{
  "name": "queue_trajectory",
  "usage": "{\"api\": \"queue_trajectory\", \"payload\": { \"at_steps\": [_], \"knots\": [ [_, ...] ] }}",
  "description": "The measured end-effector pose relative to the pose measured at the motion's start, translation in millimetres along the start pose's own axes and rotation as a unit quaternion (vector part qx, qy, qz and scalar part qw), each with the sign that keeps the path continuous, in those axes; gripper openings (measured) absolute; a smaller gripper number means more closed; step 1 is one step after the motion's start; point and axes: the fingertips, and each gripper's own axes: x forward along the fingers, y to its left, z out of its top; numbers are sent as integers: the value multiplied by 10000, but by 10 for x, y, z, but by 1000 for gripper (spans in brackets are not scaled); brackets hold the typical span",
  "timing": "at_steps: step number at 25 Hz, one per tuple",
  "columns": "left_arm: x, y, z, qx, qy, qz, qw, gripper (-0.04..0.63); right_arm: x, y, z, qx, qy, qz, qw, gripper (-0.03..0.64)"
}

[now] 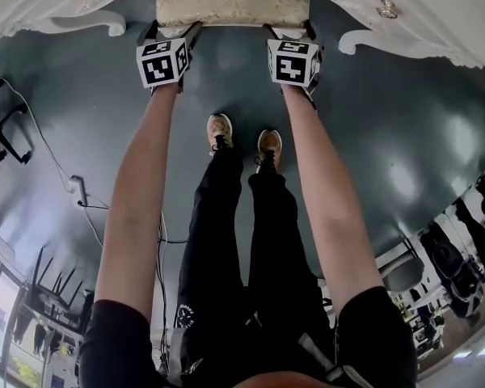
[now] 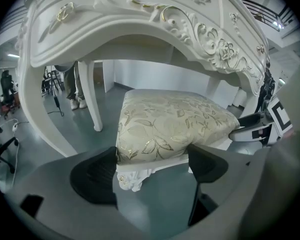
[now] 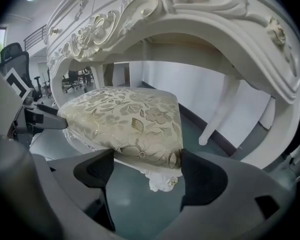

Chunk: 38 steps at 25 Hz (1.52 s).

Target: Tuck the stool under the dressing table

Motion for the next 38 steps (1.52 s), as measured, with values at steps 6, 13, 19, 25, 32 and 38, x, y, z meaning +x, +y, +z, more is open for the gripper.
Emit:
{"api": "queue_trajectory", "payload": {
  "at_steps": [6,13,19,25,32,38],
  "knots": [
    [133,25,147,20,-216,82,9997,466,116,-83,145,69,-110,-119,9998,434],
    [334,120,363,49,-337,74,9994,466,275,-136,315,98,-261,-228,9994,433],
    [374,132,411,76,-411,60,9991,466,306,-155,362,108,-353,-265,9990,433],
    [214,70,382,59,-524,129,9985,439,95,-169,387,-84,-588,-490,9970,312],
    [-358,-415,563,453,-1060,-9,9933,341,-469,15,510,-384,-1194,-264,9917,278],
    [-1303,-983,1195,851,-1874,-188,9784,105,-1378,145,913,-616,-1869,-109,9804,180]
  ]
}}
